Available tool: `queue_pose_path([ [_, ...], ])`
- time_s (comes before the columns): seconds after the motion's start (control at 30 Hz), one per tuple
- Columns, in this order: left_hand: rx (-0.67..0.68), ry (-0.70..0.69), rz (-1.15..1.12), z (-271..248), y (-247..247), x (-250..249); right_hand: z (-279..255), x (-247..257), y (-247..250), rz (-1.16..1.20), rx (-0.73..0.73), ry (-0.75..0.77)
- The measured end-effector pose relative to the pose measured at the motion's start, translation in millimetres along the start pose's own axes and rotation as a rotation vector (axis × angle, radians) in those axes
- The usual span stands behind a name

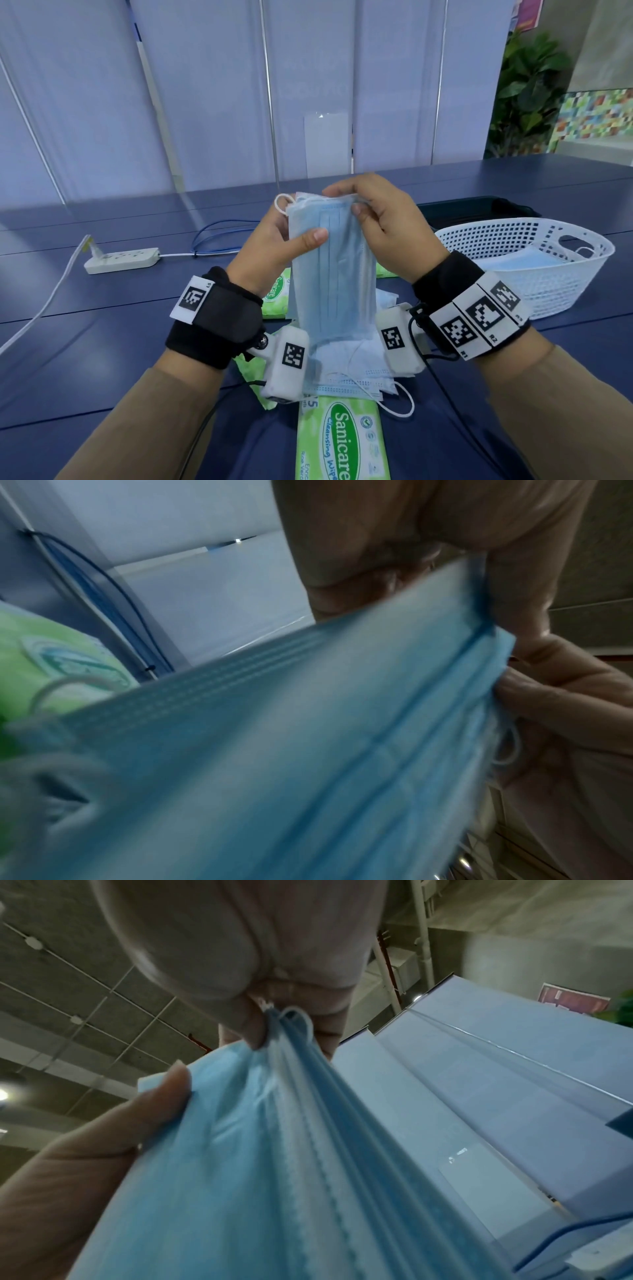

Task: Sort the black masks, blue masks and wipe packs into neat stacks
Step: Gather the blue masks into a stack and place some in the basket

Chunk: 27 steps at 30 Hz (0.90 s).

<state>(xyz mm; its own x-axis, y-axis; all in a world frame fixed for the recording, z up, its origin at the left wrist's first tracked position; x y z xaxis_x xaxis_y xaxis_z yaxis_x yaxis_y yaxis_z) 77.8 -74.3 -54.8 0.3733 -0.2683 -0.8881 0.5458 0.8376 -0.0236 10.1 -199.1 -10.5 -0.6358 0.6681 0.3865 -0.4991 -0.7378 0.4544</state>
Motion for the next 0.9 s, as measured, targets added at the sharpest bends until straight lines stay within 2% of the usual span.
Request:
queue_pose_path([
  [0.13,0.069,0.088,0.074,-2.7,-6.3,16.9,-0.6,-11.9,3.8,0.177,-0.068,-0.147],
  [0.23,-0.071,0.05,0.048,0.4,-2.2,21.7,-6.0,-34.7,-9.1,0.405,-0.049,-0.367],
  [0.3,-0.169,0.024,-0.003,0.5,3.5,25.4,-16.7,-54.6,-22.9,0.53,-0.018,-0.59],
  [0.37,-0.202,0.023,-0.027,-0.6,3.9,31.7,-31.3,-64.2,-40.1,0.651,0.062,-0.775],
  [0.43,-0.222,0.031,-0.052,-2.3,1.4,36.2,-40.0,-63.0,-51.2,0.756,0.075,-0.837],
  [0.57,-0.261,0.019,-0.154,-5.2,0.2,40.3,-46.4,-62.3,-61.8,0.823,-0.015,-0.892],
  [0.63,-0.227,0.052,-0.156,-4.8,0.7,44.0,-50.2,-66.1,-62.7,0.751,-0.015,-0.95],
  [0.7,-0.155,0.152,-0.093,-5.1,1.6,49.3,-53.8,-69.8,-62.2,0.683,0.02,-0.994],
  [0.83,0.186,0.445,0.156,-17.6,-8.4,68.4,-56.3,-71.0,-62.9,0.703,0.034,-1.048],
  [0.9,0.224,0.507,0.246,-21.7,-10.7,72.1,-55.8,-70.5,-62.0,0.711,0.002,-1.063],
])
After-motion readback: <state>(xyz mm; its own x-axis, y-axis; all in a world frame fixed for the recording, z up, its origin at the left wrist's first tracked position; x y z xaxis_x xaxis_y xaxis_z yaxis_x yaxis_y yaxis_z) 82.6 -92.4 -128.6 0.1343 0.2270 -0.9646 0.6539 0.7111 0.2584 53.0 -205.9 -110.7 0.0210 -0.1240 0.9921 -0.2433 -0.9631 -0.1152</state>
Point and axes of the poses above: each hand's wrist, its own z-axis towards the middle knuckle, its own y-axis out of the back of the hand, x = y × z, the point moved 7 cm from there along z, towards the middle knuckle, and after that the axes turned 2 degrees about -x, right-handed, at the moved point
